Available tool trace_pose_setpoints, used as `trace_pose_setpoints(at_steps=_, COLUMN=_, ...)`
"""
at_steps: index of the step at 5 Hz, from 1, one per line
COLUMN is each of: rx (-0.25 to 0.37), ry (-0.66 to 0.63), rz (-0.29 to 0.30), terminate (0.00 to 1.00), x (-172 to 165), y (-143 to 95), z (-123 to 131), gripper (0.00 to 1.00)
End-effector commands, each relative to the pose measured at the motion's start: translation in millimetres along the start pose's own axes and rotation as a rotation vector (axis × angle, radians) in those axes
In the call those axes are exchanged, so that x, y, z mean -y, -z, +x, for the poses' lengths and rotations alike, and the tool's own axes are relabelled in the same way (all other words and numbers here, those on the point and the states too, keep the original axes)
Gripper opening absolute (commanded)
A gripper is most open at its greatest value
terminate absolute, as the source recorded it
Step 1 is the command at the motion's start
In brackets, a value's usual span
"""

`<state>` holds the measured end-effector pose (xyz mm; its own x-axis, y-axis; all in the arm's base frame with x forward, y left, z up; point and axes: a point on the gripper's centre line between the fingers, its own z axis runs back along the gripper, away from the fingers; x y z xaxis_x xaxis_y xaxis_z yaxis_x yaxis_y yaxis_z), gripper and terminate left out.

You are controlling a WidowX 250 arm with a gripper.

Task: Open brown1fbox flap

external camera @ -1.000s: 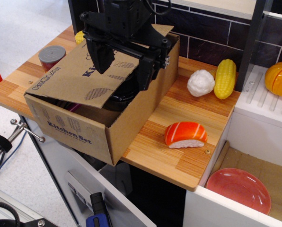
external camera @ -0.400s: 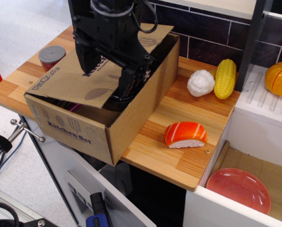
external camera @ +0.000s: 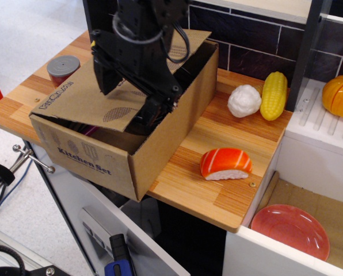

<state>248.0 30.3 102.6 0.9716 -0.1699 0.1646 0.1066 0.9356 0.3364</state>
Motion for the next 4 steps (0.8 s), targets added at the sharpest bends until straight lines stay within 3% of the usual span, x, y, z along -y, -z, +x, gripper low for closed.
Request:
trace_pose_setpoints(at_steps=1, rx=0.038, ry=0.061, rz=0.118, terminate=0.00, x=-5, y=-10, z=5, gripper=1.00)
trace_pose_setpoints(at_steps=4, rx=0.046, ry=0.124, rz=0.232, terminate=0.00, x=-28, y=-33, z=4, gripper=1.00)
